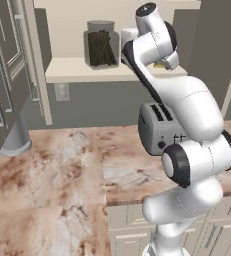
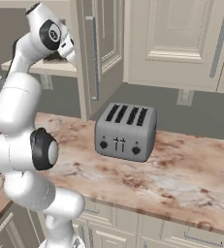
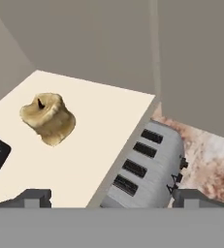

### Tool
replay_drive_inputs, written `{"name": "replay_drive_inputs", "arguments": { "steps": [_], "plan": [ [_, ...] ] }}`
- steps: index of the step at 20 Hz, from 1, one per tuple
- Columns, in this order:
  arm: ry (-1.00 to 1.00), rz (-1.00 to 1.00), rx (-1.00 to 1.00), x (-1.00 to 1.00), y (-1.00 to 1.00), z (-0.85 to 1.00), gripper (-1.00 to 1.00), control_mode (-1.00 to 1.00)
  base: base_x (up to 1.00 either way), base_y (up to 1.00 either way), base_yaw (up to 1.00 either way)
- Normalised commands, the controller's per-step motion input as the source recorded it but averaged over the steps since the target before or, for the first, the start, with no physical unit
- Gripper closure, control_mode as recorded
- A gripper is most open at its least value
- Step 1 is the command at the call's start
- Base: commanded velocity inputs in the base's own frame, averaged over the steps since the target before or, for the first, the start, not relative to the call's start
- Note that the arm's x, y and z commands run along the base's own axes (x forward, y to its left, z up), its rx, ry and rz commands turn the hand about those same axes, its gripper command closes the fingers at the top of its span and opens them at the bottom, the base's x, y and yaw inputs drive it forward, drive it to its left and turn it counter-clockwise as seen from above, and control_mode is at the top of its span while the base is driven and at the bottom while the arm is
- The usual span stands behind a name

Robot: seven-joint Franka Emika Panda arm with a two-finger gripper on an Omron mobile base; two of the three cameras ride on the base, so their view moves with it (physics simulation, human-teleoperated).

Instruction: Pick the jar and candle from the dining table and place them in the open cabinet. Close the cabinet after placing the objects.

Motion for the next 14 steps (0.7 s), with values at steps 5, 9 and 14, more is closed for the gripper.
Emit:
{"name": "replay_drive_inputs", "arguments": {
  "steps": [5, 9, 14],
  "plan": [
    [-0.14, 0.0, -0.01, -0.58, 0.25, -0.04, -1.0, -1.0, 0.0, 0.0, 0.0],
    [-0.12, 0.0, -0.03, -0.56, 0.36, 0.0, -1.0, -1.0, 0.0, 0.0, 0.0],
    [-0.11, 0.02, -0.06, -0.67, 0.44, 0.0, -1.0, -1.0, 0.0, 0.0, 0.0]
  ]
}}
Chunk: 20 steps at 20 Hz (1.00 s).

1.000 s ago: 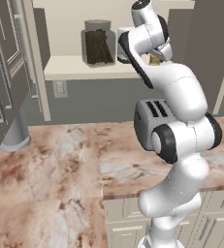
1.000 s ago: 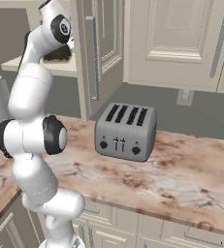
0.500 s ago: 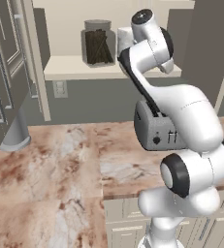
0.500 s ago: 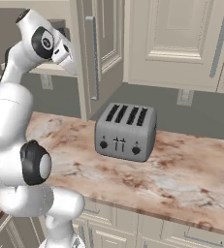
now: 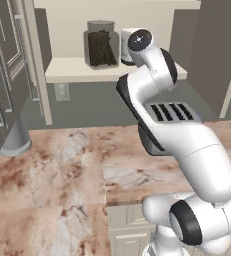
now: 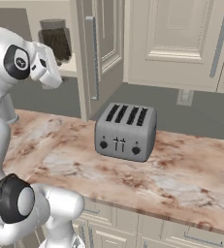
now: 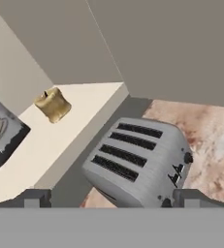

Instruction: Pick the jar and candle from the dining table and place them in the open cabinet. Close the cabinet after placing the objects.

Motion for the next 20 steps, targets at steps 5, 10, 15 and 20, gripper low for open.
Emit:
{"name": "replay_drive_inputs", "arguments": {
  "steps": [5, 10, 15, 20],
  "plan": [
    [-0.03, 0.06, -0.07, -0.31, 0.34, -0.11, -1.0, -1.0, 0.0, 0.0, 0.0],
    [-0.04, 0.04, -0.11, -0.39, 0.37, -0.19, -1.0, -1.0, 0.0, 0.0, 0.0],
    [-0.03, 0.06, -0.13, -0.28, 0.51, -0.25, -1.0, -1.0, 0.0, 0.0, 0.0],
    [-0.03, 0.04, -0.11, -0.25, 0.48, -0.11, -1.0, -1.0, 0.0, 0.0, 0.0]
  ]
}}
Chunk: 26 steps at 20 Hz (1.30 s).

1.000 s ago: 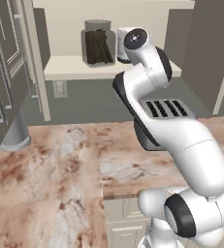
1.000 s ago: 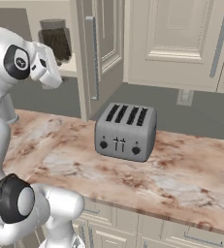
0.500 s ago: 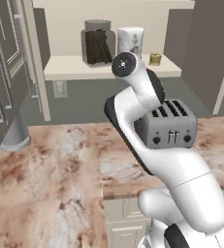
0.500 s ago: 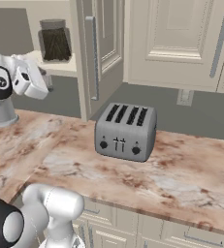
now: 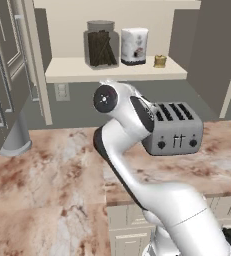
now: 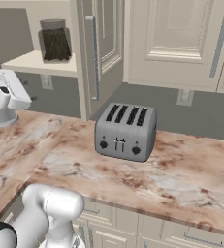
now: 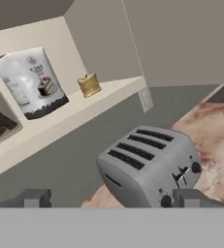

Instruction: Pick the jar and candle from the dining table and place them in the open cabinet. Close the cabinet after placing the objects.

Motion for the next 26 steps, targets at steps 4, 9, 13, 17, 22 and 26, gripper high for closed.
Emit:
{"name": "replay_drive_inputs", "arguments": {
  "steps": [4, 9, 13, 17, 22, 26],
  "plan": [
    [-0.05, 0.04, -0.13, -0.35, 0.45, -0.11, -1.0, -1.0, 0.0, 0.0, 0.0],
    [-0.08, 0.06, -0.14, -0.38, 0.46, -0.18, -1.0, -1.0, 0.0, 0.0, 0.0],
    [-0.1, 0.08, -0.13, -0.42, 0.42, -0.19, -1.0, -1.0, 0.0, 0.0, 0.0],
    [-0.07, 0.06, -0.14, -0.4, 0.48, -0.16, -1.0, -1.0, 0.0, 0.0, 0.0],
    [-0.07, 0.06, -0.12, -0.38, 0.46, -0.1, -1.0, -1.0, 0.0, 0.0, 0.0],
    [-0.07, 0.07, -0.1, -0.32, 0.55, -0.03, -1.0, -1.0, 0.0, 0.0, 0.0]
  ]
}}
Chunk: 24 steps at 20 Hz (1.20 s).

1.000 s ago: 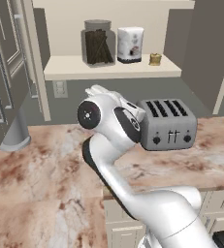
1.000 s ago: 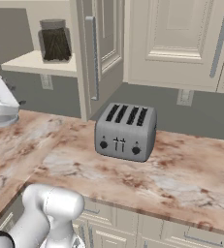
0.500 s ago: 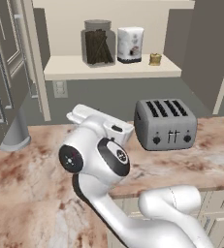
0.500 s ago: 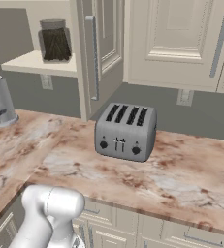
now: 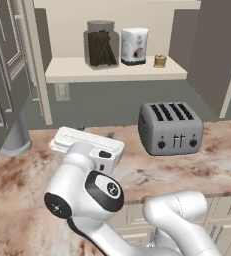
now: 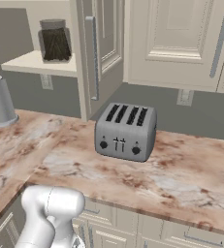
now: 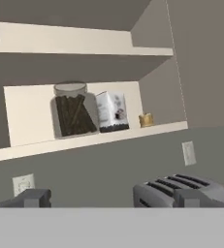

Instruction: Pick the jar and candle from the dining table and place them in the open cabinet. Close the cabinet after placing the objects.

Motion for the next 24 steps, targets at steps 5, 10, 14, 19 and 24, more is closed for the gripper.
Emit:
{"name": "replay_drive_inputs", "arguments": {
  "steps": [5, 10, 14, 19, 24],
  "plan": [
    [-0.09, 0.08, -0.1, -0.29, 0.56, 0.0, -1.0, -1.0, 0.0, 0.0, 0.0],
    [-0.09, 0.06, -0.06, -0.2, 0.51, 0.0, -1.0, -1.0, 0.0, 0.0, 0.0],
    [-0.1, 0.05, -0.05, -0.09, 0.49, 0.02, -1.0, -1.0, 0.0, 0.0, 0.0],
    [-0.08, 0.0, -0.01, 0.13, 0.09, 0.29, -1.0, -1.0, 0.0, 0.0, 0.0],
    [-0.05, 0.0, -0.02, 0.25, 0.02, 0.24, -1.0, -1.0, 0.0, 0.0, 0.0]
  ]
}}
